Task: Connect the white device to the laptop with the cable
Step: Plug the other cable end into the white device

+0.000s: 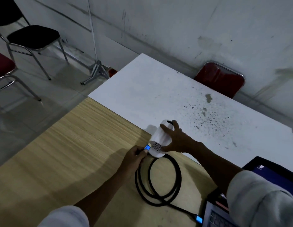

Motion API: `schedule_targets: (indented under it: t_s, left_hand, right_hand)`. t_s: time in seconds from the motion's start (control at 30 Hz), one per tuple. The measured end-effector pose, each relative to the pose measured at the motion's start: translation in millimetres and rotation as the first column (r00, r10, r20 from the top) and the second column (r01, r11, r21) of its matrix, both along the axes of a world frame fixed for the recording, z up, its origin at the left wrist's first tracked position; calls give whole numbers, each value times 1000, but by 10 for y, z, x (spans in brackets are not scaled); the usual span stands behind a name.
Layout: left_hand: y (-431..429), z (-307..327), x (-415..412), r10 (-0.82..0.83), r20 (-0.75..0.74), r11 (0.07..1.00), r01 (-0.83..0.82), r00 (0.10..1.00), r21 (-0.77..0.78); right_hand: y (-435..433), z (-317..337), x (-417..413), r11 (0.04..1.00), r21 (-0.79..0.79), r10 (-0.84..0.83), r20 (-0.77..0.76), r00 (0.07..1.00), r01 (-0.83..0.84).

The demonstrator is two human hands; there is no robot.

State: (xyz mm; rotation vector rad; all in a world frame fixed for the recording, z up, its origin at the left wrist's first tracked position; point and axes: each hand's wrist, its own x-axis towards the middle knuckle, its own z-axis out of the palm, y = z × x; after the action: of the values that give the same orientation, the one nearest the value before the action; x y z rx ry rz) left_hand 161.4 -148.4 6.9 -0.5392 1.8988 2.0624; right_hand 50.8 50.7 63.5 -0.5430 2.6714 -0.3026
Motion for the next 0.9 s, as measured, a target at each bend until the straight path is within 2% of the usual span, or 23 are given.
schedule_targets:
  t_s: [0.1,0.23,0.33,0.5,0.67,0.9]
  left_hand:
    - [68,40,42,-29,-2,999,28,1000,-32]
    - [83,72,55,-44,6,998,44,999,-43]
    - [83,122,38,-98,15,994,98,995,-43]
    - [130,200,-28,-140,6,983,140,990,-119]
    - [155,258,-76,-82,59,988,89,995,-124]
    - [189,295,-107,-103,63,986,111,993,-123]
  right_hand:
    - [-43,-14,0,1000,-8,-3,55,998,4]
    - [-13,28,-95,1000,-8,-27,236,971,30]
    - [14,19,-154,1000,-1,-22,291,957,23]
    - [20,-81,-187,999,37,17,255,967,-27]
    - [58,-223,-119,998,11,61,182,981,-64]
    - [43,-242,-76,997,4,80,104,991,-81]
